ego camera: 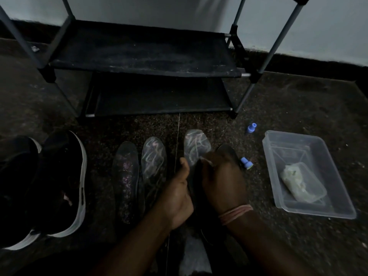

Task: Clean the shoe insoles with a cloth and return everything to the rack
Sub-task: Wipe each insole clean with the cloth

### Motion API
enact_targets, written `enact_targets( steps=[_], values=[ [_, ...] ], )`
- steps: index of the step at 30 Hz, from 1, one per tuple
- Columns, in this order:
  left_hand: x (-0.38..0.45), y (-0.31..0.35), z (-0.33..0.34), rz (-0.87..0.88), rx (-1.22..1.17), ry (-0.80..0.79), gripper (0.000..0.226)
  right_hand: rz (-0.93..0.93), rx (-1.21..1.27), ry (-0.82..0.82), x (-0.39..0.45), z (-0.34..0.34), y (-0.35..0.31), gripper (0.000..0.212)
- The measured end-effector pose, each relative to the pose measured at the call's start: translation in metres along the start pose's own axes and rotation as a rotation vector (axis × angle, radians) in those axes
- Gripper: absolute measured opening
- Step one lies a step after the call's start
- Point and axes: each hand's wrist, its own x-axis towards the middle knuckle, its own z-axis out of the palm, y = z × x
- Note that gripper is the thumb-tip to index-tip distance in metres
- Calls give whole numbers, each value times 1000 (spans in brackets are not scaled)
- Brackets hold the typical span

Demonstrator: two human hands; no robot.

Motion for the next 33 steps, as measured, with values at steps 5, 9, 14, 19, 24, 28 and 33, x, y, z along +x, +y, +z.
enact_targets(
  steps=[5, 9, 14, 19, 24, 28, 33],
  values=[
    [1, 7, -2, 7, -3, 12, 65, -78, 8, -49, 3, 1, 3, 18],
    [0, 7, -2, -35, -23, 2, 58, 3, -51, -4, 3, -3, 10, 15],
    [0, 28, -12, 13, -88, 1, 45, -166, 155, -127, -7, 4, -12, 14],
    [4, 35, -18, 10, -149, 9, 58, -77, 426, -209, 1, 7, 4, 14],
    [7, 32, -20, -37, -149, 32, 91, -255, 351, -338, -10, 10, -15, 12],
    [8, 21, -17, -95, -102, -25, 97, -176, 274, -159, -8, 10, -8, 12],
    [8, 15, -14, -125, -32, 0, 96, -76, 52, -171, -16, 15, -16, 19]
  ],
)
